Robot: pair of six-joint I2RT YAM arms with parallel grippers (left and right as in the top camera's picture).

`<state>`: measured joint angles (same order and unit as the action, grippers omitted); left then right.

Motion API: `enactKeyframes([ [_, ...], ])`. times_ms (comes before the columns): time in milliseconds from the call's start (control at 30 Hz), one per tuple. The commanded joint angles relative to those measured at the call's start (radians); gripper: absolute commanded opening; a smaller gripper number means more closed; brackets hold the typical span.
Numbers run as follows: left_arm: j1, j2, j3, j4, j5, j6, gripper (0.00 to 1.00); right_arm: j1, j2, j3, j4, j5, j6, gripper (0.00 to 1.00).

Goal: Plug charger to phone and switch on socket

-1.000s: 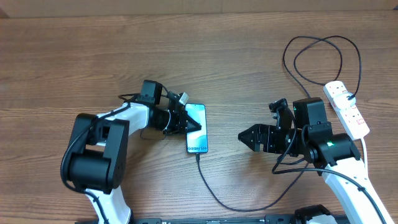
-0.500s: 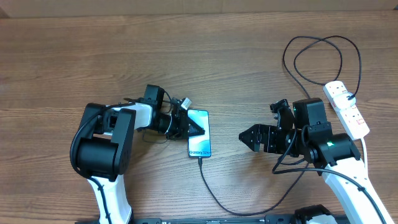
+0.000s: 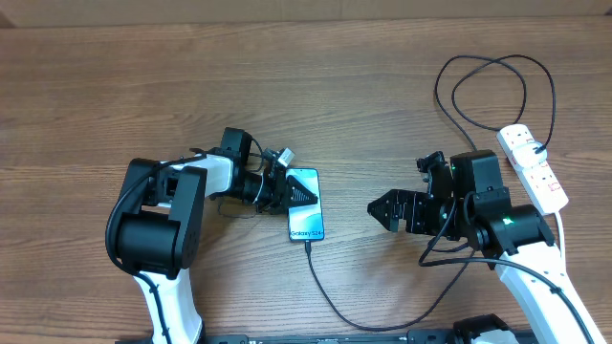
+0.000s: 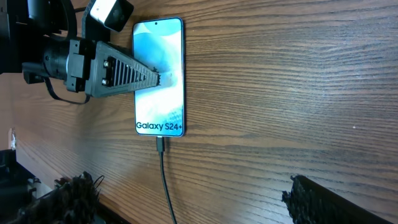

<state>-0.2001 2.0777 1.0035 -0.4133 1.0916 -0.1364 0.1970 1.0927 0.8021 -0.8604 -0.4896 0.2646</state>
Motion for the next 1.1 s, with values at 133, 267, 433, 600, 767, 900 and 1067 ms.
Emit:
enactKeyframes([
  [133,0.018,0.048,-0.024,-0.022,-0.356,-0.109,0.44,-0.004,-0.013,0.024,0.006,0.011,-0.004,0.98],
  [267,0.017,0.048,-0.024,-0.027,-0.451,-0.219,0.47,-0.004,-0.013,0.024,0.006,0.011,-0.004,0.98],
  [433,0.008,0.048,-0.023,-0.022,-0.505,-0.272,0.52,-0.004,-0.013,0.024,0.006,0.011,-0.004,0.99],
  [600,0.008,0.048,-0.017,-0.030,-0.527,-0.268,0.56,-0.004,-0.013,0.024,0.010,0.011,-0.004,1.00],
  [767,0.008,0.048,-0.017,-0.028,-0.584,-0.249,0.59,-0.004,-0.013,0.024,0.013,0.011,-0.004,1.00],
  [900,0.004,0.048,-0.017,-0.028,-0.619,-0.225,0.60,-0.004,-0.013,0.024,0.013,0.011,-0.004,1.00],
  [1067,0.003,0.048,-0.017,-0.034,-0.678,-0.200,0.60,-0.004,-0.013,0.024,0.013,0.011,-0.004,1.00],
])
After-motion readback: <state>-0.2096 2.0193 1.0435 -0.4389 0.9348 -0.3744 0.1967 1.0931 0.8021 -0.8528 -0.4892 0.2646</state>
